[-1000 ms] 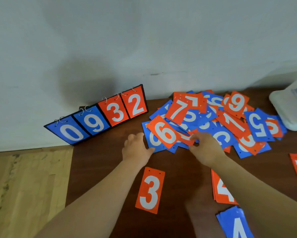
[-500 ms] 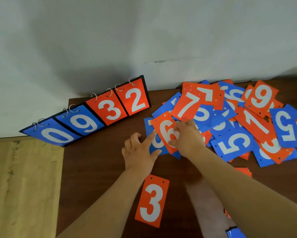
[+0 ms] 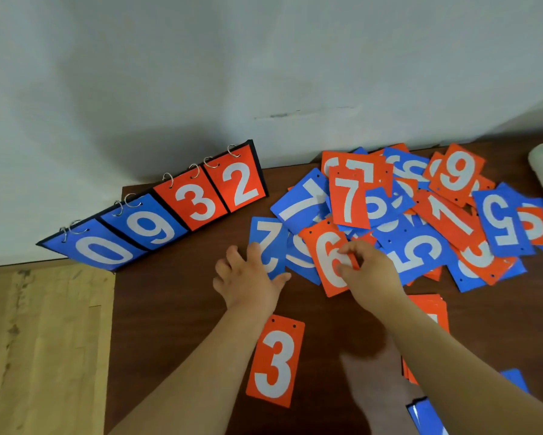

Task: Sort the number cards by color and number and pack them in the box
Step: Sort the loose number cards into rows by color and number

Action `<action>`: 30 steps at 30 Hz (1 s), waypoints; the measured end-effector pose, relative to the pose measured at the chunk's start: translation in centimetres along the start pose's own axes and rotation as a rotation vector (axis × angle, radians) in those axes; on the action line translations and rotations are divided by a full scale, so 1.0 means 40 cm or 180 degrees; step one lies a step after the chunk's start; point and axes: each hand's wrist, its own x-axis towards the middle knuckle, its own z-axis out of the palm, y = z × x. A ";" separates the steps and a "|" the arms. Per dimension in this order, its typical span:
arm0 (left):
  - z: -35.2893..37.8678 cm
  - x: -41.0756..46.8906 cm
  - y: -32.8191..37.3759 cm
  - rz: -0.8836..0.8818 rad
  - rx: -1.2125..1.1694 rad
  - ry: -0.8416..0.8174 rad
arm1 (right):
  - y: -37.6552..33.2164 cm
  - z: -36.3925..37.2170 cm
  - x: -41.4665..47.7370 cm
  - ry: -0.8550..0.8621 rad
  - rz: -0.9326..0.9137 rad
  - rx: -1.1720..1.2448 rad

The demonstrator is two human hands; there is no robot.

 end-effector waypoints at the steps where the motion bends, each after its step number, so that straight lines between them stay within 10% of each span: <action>1: -0.001 0.006 0.020 -0.0089 -0.0162 -0.0055 | 0.003 -0.003 -0.010 0.0012 -0.0016 0.0030; 30: -0.054 -0.449 -0.465 -0.0024 -0.2855 0.0449 | 0.033 0.024 -0.409 -0.0219 -0.0102 0.0712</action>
